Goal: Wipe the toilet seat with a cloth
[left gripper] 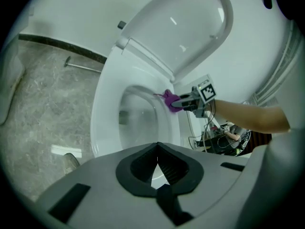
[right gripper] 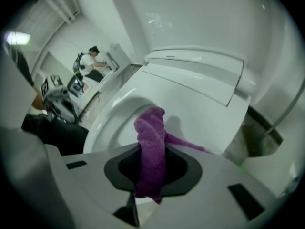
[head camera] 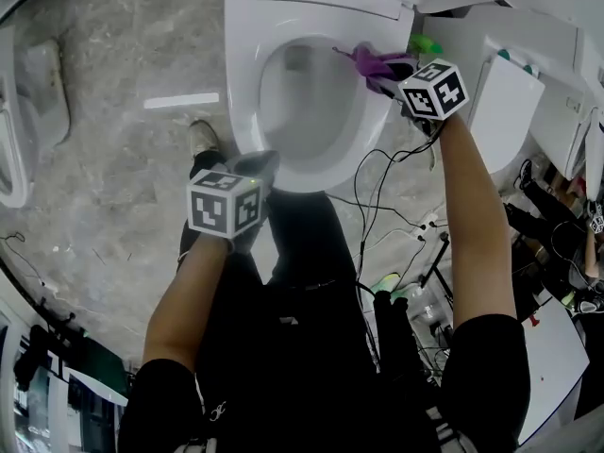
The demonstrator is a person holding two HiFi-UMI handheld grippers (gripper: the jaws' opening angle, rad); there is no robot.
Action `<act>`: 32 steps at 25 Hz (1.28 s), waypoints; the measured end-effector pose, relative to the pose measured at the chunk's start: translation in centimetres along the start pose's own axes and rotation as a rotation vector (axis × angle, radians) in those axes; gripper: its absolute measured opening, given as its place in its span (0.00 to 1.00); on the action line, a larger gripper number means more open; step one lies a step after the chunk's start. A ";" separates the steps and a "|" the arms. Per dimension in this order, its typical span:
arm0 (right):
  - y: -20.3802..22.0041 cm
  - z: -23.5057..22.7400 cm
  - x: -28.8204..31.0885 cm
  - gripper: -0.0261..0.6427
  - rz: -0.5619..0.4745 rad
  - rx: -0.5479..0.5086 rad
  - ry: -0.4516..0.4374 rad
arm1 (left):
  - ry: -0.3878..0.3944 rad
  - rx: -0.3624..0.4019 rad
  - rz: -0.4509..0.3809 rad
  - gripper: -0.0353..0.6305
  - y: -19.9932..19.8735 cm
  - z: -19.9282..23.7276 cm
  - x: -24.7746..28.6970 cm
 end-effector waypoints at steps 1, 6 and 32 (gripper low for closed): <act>0.0 0.7 -0.5 0.16 -0.024 -0.061 0.052 | -0.007 0.015 -0.025 0.07 -0.6 0.0 -0.6; -2.0 7.5 -5.1 0.16 -0.409 -0.106 0.254 | -0.075 0.141 -0.184 0.07 -5.0 -0.5 -5.3; -11.1 38.8 -39.1 0.16 -1.212 -0.107 0.735 | -0.229 0.403 -0.696 0.07 -17.5 -20.2 -40.0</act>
Point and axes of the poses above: the fingertips, and each gripper's own axes: x forward along the fingers, z to its left, y out of its underside, the point moved 3 cm from there along -x, backward along the fingers, and after that the axes turned 13 degrees about -y, right-handed, at the moved point
